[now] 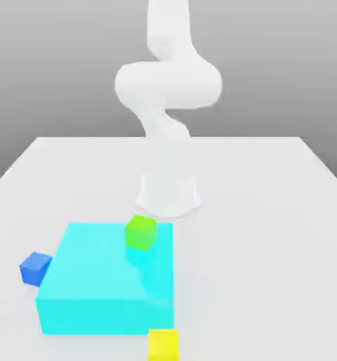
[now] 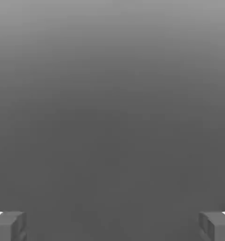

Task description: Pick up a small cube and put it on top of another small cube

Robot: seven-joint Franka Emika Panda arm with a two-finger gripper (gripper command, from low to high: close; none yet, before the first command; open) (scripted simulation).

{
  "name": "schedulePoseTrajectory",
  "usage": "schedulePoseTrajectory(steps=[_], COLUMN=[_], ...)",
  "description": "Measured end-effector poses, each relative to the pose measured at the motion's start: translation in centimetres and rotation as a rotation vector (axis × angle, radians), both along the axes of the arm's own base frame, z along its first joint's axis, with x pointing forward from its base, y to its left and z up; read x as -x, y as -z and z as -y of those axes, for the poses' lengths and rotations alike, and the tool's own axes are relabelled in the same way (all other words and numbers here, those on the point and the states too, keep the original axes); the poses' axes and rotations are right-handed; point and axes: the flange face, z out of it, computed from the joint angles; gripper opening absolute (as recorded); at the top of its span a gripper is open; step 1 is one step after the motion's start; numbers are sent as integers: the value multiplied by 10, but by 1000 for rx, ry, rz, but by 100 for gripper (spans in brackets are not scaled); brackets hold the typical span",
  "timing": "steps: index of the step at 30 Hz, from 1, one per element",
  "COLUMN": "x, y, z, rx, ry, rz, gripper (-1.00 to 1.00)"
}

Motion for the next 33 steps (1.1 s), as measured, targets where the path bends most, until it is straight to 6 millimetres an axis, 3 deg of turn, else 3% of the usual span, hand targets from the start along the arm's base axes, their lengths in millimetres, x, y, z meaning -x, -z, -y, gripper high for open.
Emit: schedulePoseTrajectory(steps=[8,16,20,24,33], x=[-83,-121,-120,-112,-57], y=[109,235,300,364,490], z=[77,157,204,238,319], rx=[27,60,80,111,188], ry=[-125,-226,-258,-315,-425], rz=[-186,-350,-430,-512,-704], gripper=[0,0,0,0,0])
